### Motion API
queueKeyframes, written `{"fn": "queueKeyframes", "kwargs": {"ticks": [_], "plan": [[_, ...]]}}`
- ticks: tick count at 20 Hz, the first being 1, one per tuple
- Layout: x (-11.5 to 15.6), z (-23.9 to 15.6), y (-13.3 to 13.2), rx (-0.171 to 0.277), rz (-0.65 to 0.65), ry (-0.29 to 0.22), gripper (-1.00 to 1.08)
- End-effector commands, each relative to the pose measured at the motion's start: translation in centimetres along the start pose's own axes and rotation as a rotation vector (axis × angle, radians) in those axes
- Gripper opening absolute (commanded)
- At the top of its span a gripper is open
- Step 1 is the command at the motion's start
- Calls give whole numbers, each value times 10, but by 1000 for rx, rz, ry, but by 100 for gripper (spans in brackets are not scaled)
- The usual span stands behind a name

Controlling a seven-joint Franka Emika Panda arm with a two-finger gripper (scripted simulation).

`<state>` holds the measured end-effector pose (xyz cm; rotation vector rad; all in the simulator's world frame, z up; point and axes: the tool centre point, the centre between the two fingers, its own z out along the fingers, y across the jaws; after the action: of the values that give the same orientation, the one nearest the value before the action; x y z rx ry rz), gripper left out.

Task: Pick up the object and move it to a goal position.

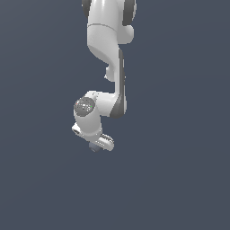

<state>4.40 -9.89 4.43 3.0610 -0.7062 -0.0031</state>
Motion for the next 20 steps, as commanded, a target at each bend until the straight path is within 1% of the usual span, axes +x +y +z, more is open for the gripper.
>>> {"fn": "queueKeyframes", "kwargs": {"ticks": [1,3,4,15,20], "plan": [[1,5,0,1,0,2,100],[2,5,-1,1,0,2,100],[2,5,-1,1,0,2,-100],[2,4,0,1,0,2,-100],[4,-8,5,1,0,2,-100]]}}
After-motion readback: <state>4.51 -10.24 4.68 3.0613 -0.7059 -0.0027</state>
